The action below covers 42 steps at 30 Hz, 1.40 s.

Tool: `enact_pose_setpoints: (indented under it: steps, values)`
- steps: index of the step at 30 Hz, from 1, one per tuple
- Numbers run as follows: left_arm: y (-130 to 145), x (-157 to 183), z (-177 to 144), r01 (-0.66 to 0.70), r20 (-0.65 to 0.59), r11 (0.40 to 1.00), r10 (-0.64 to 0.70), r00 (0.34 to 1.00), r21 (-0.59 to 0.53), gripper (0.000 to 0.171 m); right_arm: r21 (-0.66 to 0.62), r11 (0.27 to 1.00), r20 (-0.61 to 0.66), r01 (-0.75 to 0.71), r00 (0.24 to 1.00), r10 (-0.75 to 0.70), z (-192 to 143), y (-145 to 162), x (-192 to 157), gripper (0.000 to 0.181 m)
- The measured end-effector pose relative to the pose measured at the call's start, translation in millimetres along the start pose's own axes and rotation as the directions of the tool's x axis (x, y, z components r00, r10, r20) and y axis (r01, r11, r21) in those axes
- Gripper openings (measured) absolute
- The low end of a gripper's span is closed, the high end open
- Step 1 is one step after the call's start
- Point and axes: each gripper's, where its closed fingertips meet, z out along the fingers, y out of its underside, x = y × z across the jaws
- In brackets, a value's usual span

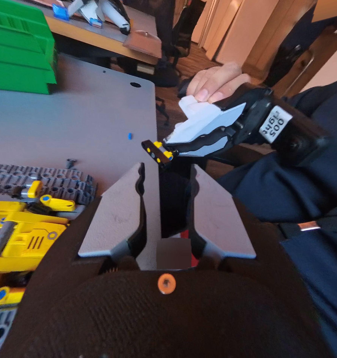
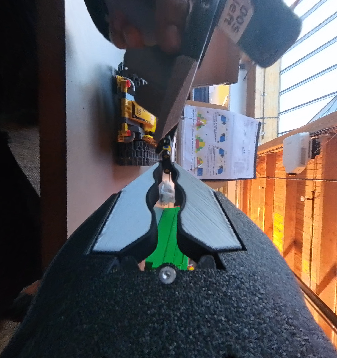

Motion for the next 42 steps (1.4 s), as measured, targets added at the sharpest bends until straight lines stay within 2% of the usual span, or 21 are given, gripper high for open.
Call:
enact_pose_setpoints:
  steps: [2,3,5,7,8,10,13,15,18,26,31,35,37,40,42]
  values:
    - [0,3,0,0.034,-0.046,0.999,-0.034,0.998,0.006,0.051,0.029,1.000,-0.003,-0.011,1.000,0.011,-1,-5,2,0.006]
    - [0,3,-1,0.003,-0.046,1.000,-0.003,0.999,0.004,0.050,0.044,0.999,-0.006,-0.017,1.000,0.018,-2,-7,4,0.006]
    - [5,-4,-4,-0.146,0.035,0.988,0.148,0.988,-0.048,0.058,0.063,0.998,-0.007,-0.010,1.000,0.011,-3,-10,5,0.006]
    - [12,-11,-7,-0.304,0.097,0.944,0.317,0.944,-0.126,0.071,0.094,0.996,-0.009,-0.001,1.000,0.002,-5,-15,7,0.006]
    - [13,-9,-7,-0.341,0.089,0.931,0.354,0.931,-0.133,0.074,0.108,0.994,-0.009,0.008,1.000,-0.007,-6,-18,7,0.006]
    - [11,12,-6,-0.332,-0.021,0.940,0.331,0.943,-0.078,0.076,0.132,0.990,-0.008,0.044,0.999,-0.043,-6,-24,6,0.006]
    - [5,29,-5,-0.313,-0.118,0.950,0.310,0.943,-0.010,0.073,0.194,0.977,0.003,0.092,0.996,-0.095,-9,-39,5,0.005]
    - [9,31,-7,-0.339,-0.144,0.940,0.333,0.932,-0.022,0.061,0.242,0.964,0.013,0.107,0.993,-0.113,-13,-47,5,0.005]
    - [6,43,-11,-0.348,-0.202,0.937,0.348,0.915,0.039,0.044,0.304,0.945,0.044,0.118,0.989,-0.138,-18,-57,4,0.005]
    - [7,51,-13,-0.346,-0.242,0.937,0.349,0.905,0.057,0.044,0.332,0.931,0.044,0.149,0.984,-0.173,-21,-65,3,0.005]
    - [8,37,-9,-0.442,-0.125,0.897,0.442,0.889,0.025,0.043,0.284,0.952,0.055,0.111,0.990,-0.132,-15,-55,0,0.006]
    - [0,16,-6,-0.511,0.061,0.860,0.511,0.858,-0.014,0.043,0.193,0.979,0.083,-0.066,0.995,0.051,-5,-33,5,0.009]
    - [-3,3,-6,-0.552,0.163,0.831,0.555,0.815,-0.070,0.043,0.140,0.979,0.075,-0.151,0.987,0.142,-3,-18,10,0.000]
    - [-8,-16,-8,-0.548,0.307,0.825,0.562,0.768,-0.141,0.043,0.098,0.928,0.095,-0.359,0.932,0.350,-1,2,14,0.000]
    - [-10,-26,-8,-0.539,0.376,0.823,0.564,0.735,-0.180,0.043,0.049,0.830,0.141,-0.556,0.826,0.545,2,16,12,0.000]
